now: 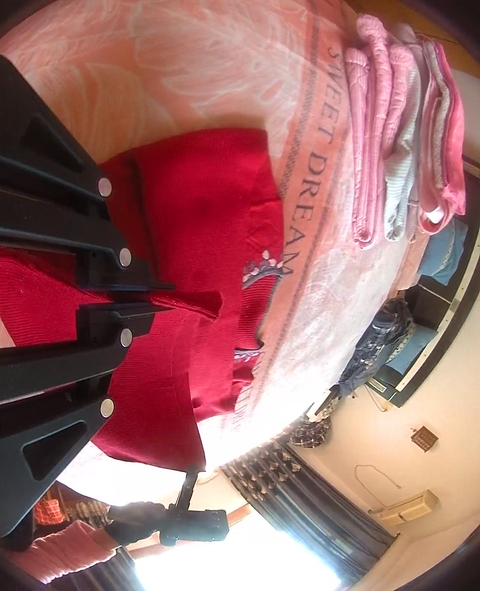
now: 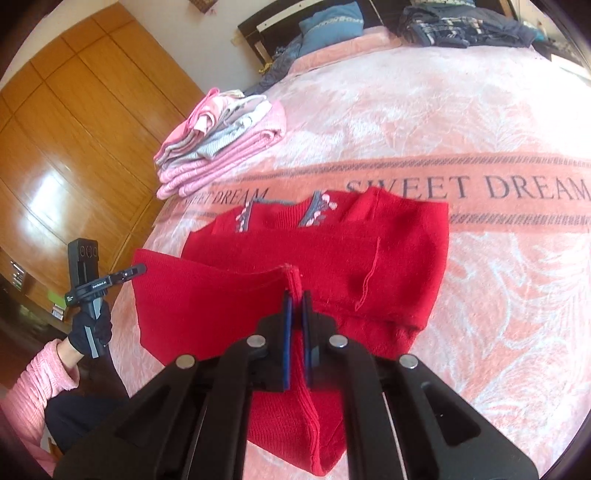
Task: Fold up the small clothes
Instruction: 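Carry the hem onto the collar with both tools and lay it flat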
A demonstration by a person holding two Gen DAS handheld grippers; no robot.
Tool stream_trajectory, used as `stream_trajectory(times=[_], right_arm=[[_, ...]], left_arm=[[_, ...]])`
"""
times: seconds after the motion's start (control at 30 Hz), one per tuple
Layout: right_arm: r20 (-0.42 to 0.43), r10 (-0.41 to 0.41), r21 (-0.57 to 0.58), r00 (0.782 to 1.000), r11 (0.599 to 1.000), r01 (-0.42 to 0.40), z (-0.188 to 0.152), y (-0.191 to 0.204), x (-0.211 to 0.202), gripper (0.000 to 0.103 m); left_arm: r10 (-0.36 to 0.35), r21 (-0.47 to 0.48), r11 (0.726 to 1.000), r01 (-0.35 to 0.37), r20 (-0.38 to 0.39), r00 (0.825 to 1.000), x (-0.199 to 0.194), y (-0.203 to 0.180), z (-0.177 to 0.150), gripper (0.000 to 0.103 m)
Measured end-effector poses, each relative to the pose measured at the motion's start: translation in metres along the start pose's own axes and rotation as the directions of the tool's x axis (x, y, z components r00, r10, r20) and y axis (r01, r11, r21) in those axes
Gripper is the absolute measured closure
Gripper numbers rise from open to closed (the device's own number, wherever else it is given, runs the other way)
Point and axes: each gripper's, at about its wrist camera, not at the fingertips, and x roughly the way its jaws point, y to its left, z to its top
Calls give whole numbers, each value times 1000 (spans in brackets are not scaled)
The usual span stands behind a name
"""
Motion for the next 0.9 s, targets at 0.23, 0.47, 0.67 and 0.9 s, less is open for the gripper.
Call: stream_trajectory(times=[0.23, 0.47, 0.67, 0.9], right_arm=[[85, -98, 28, 992, 995, 96, 75, -12, 26, 100], [50, -193, 117, 980, 975, 186, 108, -62, 93, 100], [-25, -259, 147, 965, 954, 260, 96, -87, 143, 100], [-45, -313, 196, 949, 928, 315, 82, -96, 143, 81]], left_arm=[[57, -28, 998, -54, 96, 994, 26, 6, 80, 99], [159, -18, 987, -159, 40, 986, 98, 37, 112, 99], [217, -20, 976, -218, -70, 974, 152, 71, 89, 99], [201, -101, 973, -207, -66, 977, 139, 84, 82, 85]])
